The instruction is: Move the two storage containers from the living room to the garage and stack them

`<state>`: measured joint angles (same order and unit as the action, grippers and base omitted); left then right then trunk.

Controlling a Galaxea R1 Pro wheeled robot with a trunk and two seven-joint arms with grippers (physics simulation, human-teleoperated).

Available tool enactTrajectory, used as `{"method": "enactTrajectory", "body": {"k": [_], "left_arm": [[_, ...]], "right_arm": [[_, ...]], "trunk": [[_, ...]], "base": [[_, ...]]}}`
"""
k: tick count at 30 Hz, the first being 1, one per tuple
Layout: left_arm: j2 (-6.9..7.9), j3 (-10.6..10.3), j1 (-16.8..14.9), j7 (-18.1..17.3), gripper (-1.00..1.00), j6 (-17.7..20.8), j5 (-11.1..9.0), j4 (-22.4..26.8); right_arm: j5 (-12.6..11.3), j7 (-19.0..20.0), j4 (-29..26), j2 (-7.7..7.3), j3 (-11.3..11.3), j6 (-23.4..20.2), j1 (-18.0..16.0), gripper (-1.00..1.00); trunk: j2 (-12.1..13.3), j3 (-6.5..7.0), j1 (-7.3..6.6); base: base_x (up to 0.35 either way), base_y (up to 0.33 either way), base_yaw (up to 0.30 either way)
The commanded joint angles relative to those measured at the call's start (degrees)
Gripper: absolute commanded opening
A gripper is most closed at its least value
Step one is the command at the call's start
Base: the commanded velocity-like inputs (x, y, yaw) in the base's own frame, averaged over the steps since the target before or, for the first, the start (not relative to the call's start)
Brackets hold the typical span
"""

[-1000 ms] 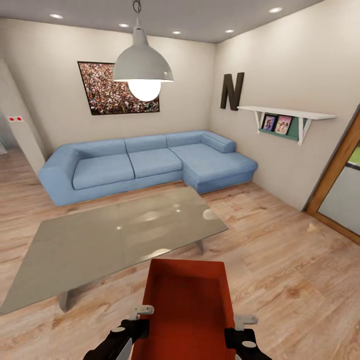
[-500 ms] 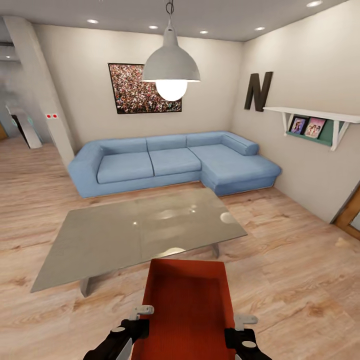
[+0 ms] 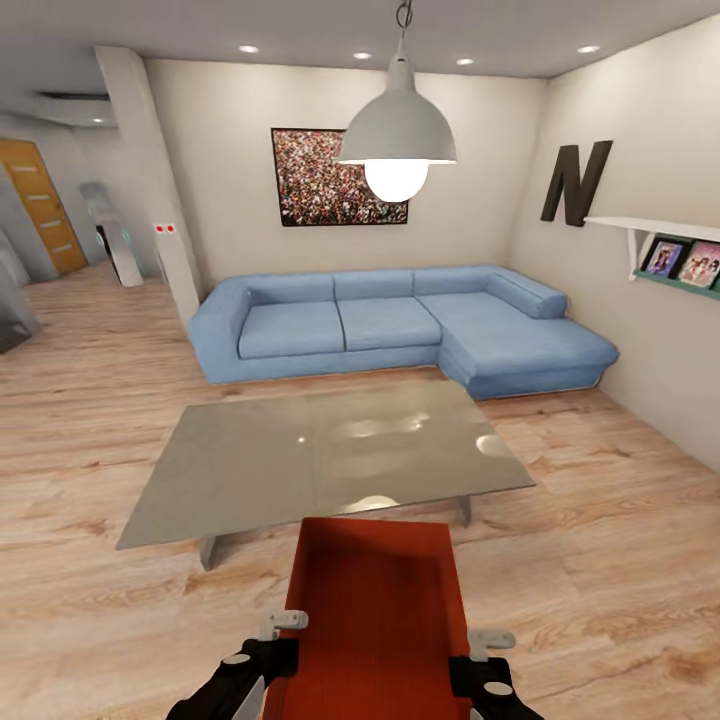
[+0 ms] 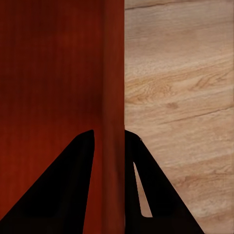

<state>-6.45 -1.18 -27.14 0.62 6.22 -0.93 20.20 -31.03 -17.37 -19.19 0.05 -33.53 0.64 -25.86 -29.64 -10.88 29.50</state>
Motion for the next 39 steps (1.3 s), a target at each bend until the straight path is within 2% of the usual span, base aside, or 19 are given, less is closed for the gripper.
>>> {"method": "enactTrajectory", "body": {"k": [1, 39], "left_arm": [[0.56, 0.4, 0.0, 0.5, -1.0, 0.4, 0.8, 0.1], [0.47, 0.4, 0.0, 0.5, -1.0, 0.4, 0.8, 0.1]], "right_arm": [[0.1, -0.7, -0.1, -0.4, 0.4, 0.2, -0.1, -1.0], [0.1, -0.8, -0.1, -0.4, 0.4, 0.2, -0.1, -1.0]], "trunk": [[-0.1, -0.1, 0.02], [-0.1, -0.1, 0.02]], "base": [[0.0, 0.0, 0.27], [0.0, 0.0, 0.27]]}}
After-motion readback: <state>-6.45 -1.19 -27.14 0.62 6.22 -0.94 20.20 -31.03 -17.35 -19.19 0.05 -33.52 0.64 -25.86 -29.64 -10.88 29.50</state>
